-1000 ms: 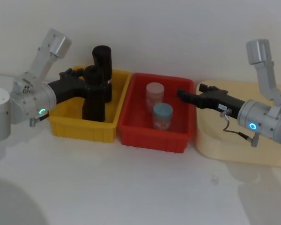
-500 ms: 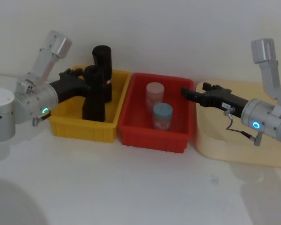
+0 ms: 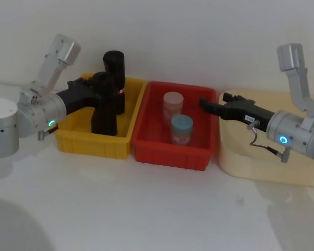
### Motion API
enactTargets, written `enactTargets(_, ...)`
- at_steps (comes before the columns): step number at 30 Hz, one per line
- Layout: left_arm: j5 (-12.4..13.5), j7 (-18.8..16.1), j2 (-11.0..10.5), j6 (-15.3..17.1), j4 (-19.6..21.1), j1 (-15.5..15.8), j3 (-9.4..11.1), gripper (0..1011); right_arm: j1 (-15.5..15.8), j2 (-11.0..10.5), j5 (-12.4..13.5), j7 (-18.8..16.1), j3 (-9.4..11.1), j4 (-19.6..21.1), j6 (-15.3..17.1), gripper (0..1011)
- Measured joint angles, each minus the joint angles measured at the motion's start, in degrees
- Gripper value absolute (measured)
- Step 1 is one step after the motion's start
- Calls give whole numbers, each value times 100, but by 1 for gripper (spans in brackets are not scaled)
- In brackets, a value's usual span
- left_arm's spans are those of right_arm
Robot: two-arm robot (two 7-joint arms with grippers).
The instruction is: Pick up the garbage bag with the one hand and transfer it to the other hand.
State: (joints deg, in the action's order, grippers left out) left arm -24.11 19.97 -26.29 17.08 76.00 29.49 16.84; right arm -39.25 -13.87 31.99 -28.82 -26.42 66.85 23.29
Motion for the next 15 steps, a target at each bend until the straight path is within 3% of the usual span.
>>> enactTargets(3,0,4,7,-6,-14,7,-2,738,-32,7,1,-25,-47,-31,9,1001)
enactTargets(6,1,7,14,-13,-26,12,-3,598,-78,20,1,-61,-106,-74,35,1001)
enactTargets(10,0,11,19,-19,-37,15,-4,503,-149,46,-2,-126,-203,-142,85,1002)
enactTargets(15,1,14,21,-23,-45,17,-4,460,-274,91,-23,-228,-344,-257,188,1001)
